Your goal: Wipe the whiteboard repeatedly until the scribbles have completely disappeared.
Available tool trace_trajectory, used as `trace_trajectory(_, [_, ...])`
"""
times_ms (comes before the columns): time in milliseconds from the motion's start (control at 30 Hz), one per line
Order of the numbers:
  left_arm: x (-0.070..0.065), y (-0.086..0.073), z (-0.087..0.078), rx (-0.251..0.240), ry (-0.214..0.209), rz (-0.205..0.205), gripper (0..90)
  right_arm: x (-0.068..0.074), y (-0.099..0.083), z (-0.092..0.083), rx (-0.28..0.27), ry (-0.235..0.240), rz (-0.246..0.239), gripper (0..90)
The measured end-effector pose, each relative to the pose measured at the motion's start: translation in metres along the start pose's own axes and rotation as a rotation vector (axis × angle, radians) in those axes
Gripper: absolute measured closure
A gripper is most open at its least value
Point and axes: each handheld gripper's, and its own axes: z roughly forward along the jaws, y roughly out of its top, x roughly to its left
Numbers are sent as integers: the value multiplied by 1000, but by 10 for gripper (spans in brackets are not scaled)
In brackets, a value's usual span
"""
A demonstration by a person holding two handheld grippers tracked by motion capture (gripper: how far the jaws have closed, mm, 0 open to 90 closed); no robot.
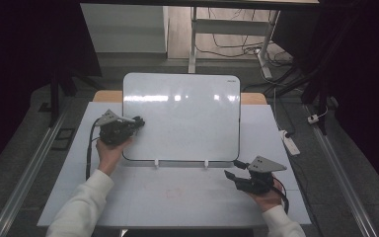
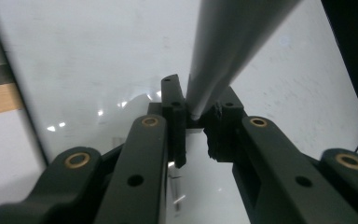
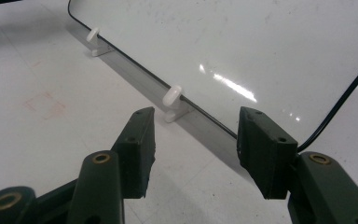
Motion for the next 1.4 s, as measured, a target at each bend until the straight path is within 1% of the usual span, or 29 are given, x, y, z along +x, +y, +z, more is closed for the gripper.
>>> trace_trajectory(33, [7, 0, -5, -12, 17, -17, 781, 0, 0, 0, -2, 0, 0, 469])
trace_trajectory(100, [19, -2, -15, -35, 30, -60, 781, -1, 0, 0, -2, 1, -4, 469])
trace_trajectory(133, [21, -3, -16, -38, 27, -71, 781, -1, 0, 0, -1, 1, -2, 468])
trace_trajectory(167, [19, -4, -16, -38, 32, -68, 781, 0, 0, 0, -2, 3, 0, 469])
trace_trajectory(200, [15, -4, -14, -34, 28, -60, 781, 0, 0, 0, 0, 3, 0, 469])
trace_trajectory(233, [10, -5, -9, -26, 9, -54, 781, 0, 0, 1, -1, 5, -3, 469])
trace_trajectory(267, [4, -6, -4, -16, -9, -38, 781, 0, 0, 1, 1, 4, -2, 469])
trace_trajectory(333, [-10, -7, 4, 18, -27, 18, 781, 1, 1, 2, 2, 6, -7, 469])
trace_trajectory(367, [-13, -7, 5, 24, -21, 38, 781, 1, 1, 2, 1, 6, -8, 468])
trace_trajectory(433, [-7, -7, 0, 19, -8, 36, 781, 1, 1, 2, 2, 7, -5, 468])
trace_trajectory(500, [6, -7, -10, -4, 22, 2, 781, 1, 0, 2, 2, 7, -5, 468])
trace_trajectory(533, [12, -8, -15, -15, 29, -18, 781, 1, 0, 2, 2, 8, -5, 468])
trace_trajectory(600, [18, -9, -20, -25, 36, -34, 781, 1, 0, 2, 3, 8, -3, 468])
trace_trajectory(633, [16, -9, -19, -26, 42, -31, 781, 1, 0, 2, 3, 9, -1, 468])
trace_trajectory(667, [13, -9, -17, -23, 37, -28, 781, 1, 0, 2, 3, 9, -1, 468])
trace_trajectory(700, [8, -10, -13, -17, 19, -24, 781, 1, 0, 3, 2, 9, -5, 468])
trace_trajectory(800, [-10, -14, 0, 15, -24, 21, 781, 2, 1, 3, 3, 7, -5, 468])
trace_trajectory(833, [-14, -14, 2, 22, -24, 37, 781, 1, 1, 3, 3, 8, -4, 468])
trace_trajectory(867, [-14, -13, 1, 26, -16, 50, 781, 1, 1, 3, 2, 7, -6, 468])
trace_trajectory(900, [-11, -13, -2, 24, -6, 53, 781, 1, 0, 3, 3, 6, -7, 468])
trace_trajectory(933, [-6, -12, -6, 17, 12, 44, 781, 0, 0, 3, 2, 7, -5, 468])
trace_trajectory(1000, [10, -11, -17, -17, 45, -10, 781, 1, 0, 2, 2, 7, -5, 468])
trace_trajectory(1033, [17, -11, -22, -32, 52, -36, 781, 1, 0, 2, 1, 7, -5, 468])
trace_trajectory(1067, [20, -11, -24, -37, 52, -46, 781, 1, 0, 2, 1, 6, -3, 468])
trace_trajectory(1133, [16, -12, -22, -30, 54, -33, 781, 1, 1, 2, 1, 7, -3, 468])
trace_trajectory(1200, [6, -14, -14, -13, 20, -17, 781, 1, 1, 2, -1, 6, -5, 468])
trace_trajectory(1300, [-13, -19, -2, 28, -23, 40, 781, 2, 1, 2, -1, 7, -6, 468])
trace_trajectory(1333, [-16, -20, -1, 36, -25, 53, 781, 2, 1, 2, -1, 6, -7, 467])
trace_trajectory(1400, [-14, -19, -4, 37, -12, 63, 781, 1, 1, 2, 0, 6, -5, 467])
